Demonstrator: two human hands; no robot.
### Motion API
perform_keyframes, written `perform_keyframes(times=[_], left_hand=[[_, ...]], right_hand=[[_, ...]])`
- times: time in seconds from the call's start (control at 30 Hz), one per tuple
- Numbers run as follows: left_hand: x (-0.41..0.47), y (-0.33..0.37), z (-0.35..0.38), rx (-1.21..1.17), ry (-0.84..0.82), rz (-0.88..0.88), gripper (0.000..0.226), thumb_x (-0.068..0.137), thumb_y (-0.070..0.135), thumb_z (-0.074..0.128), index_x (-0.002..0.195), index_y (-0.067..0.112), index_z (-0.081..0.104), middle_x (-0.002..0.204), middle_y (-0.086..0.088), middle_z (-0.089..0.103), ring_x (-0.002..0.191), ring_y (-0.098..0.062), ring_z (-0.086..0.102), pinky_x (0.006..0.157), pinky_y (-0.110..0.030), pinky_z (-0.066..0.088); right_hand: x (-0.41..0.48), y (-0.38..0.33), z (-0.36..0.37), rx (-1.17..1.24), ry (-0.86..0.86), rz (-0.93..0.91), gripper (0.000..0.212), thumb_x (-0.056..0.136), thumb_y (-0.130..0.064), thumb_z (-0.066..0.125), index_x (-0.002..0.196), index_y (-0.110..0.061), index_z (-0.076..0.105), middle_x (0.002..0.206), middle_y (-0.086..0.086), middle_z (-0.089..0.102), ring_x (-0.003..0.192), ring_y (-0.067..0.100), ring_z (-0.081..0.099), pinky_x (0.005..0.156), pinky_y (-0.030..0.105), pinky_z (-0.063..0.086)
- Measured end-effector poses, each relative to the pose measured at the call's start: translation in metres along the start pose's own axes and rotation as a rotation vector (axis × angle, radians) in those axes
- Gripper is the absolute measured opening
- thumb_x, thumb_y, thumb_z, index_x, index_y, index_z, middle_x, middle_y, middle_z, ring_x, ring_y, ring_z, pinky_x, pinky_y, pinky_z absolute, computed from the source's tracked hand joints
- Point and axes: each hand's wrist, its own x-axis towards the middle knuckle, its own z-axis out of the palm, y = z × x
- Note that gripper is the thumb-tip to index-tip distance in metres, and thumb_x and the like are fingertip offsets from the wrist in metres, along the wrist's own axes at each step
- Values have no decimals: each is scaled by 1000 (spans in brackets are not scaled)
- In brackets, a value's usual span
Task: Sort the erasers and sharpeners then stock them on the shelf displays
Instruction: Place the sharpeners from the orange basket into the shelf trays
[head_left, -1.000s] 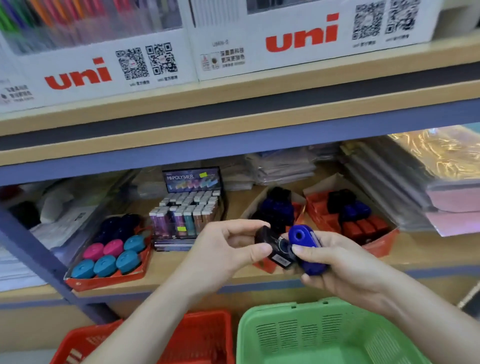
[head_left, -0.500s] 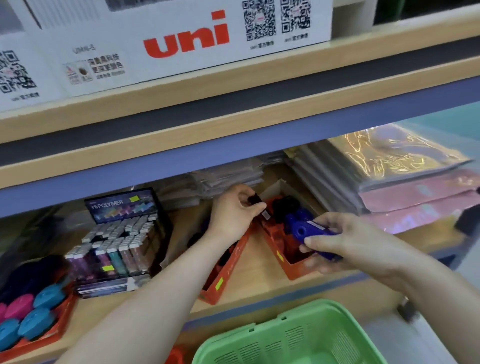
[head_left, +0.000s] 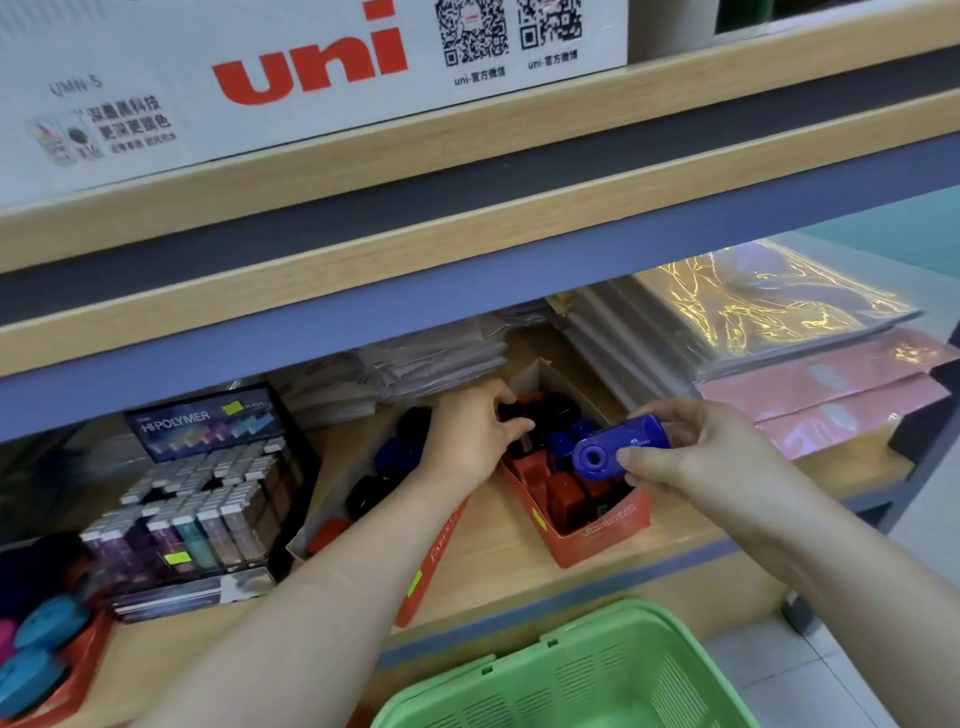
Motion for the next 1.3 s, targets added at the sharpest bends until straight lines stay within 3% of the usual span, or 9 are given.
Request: perform_keyframes(times=[0.37, 0.57, 0.63, 0.73, 0.8, 0.87, 1.0, 1.17, 1.3], left_hand=[[-2, -2, -5, 123, -47, 23, 34, 79, 34, 76, 107, 17, 67, 94, -1, 68, 84, -14, 61, 69, -23, 46], [-4, 12, -5, 291, -130, 88, 25, 97, 25, 49, 110, 16, 69, 127, -1, 59, 119, -25, 51, 103, -35, 40], [-12, 30, -18, 153, -144, 61, 37, 93, 15, 51, 128, 24, 59, 134, 2, 53, 119, -16, 50, 102, -29, 40], [-43, 54, -35, -377, -243, 94, 58, 84, 9, 63, 131, 40, 51, 121, 12, 58, 96, -2, 59, 86, -22, 52], [-64, 64, -36, -382, -268, 233, 59, 80, 17, 74, 129, 44, 52, 119, 18, 56, 102, 1, 55, 86, -19, 51], [-70, 62, -29, -301, -114, 304, 48, 79, 24, 77, 122, 37, 61, 114, 19, 60, 102, 2, 56, 84, -15, 50], [-64, 45, -29, -513, 117, 45, 29, 78, 11, 76, 97, 30, 68, 91, 11, 70, 82, -1, 66, 73, -16, 54], [-60, 25, -21, -439, 46, -119, 27, 77, 8, 77, 91, 28, 67, 89, 11, 70, 75, 2, 67, 69, -12, 53], [-60, 16, -5, -398, -26, -151, 29, 75, 9, 80, 90, 30, 67, 93, 8, 70, 77, 1, 68, 77, -21, 57]], right_hand=[[0, 1, 5, 141, 25, 3, 22, 84, 0, 70, 98, -15, 62, 92, 11, 72, 72, 17, 74, 68, 25, 59], [-4, -1, 4, 74, 100, -55, 27, 77, -9, 80, 96, -16, 61, 84, 9, 73, 70, 21, 74, 75, 38, 60], [-4, -2, 6, 32, 117, -88, 25, 77, -13, 80, 94, -19, 63, 82, 6, 73, 68, 19, 74, 76, 41, 59], [-4, -4, 11, -97, 155, -160, 26, 74, -22, 83, 91, -25, 63, 76, -1, 72, 65, 13, 72, 72, 38, 59], [-3, -3, 15, -175, 171, -203, 27, 72, -27, 84, 91, -27, 65, 74, -4, 72, 68, 11, 70, 69, 35, 57], [-3, -2, 19, -150, 121, -227, 24, 74, -27, 83, 92, -26, 67, 74, -2, 73, 72, 13, 71, 72, 37, 57], [-2, 0, 18, -191, 37, -285, 8, 87, -25, 70, 95, -24, 71, 87, -7, 74, 83, 1, 67, 81, 26, 52], [2, 12, 6, -665, -70, -198, 51, 88, -20, 63, 137, -23, 51, 131, 0, 62, 119, 17, 57, 99, 28, 43], [2, 19, 9, -762, -150, -144, 56, 89, -24, 62, 142, -25, 45, 106, -2, 64, 99, 18, 59, 80, 25, 42]])
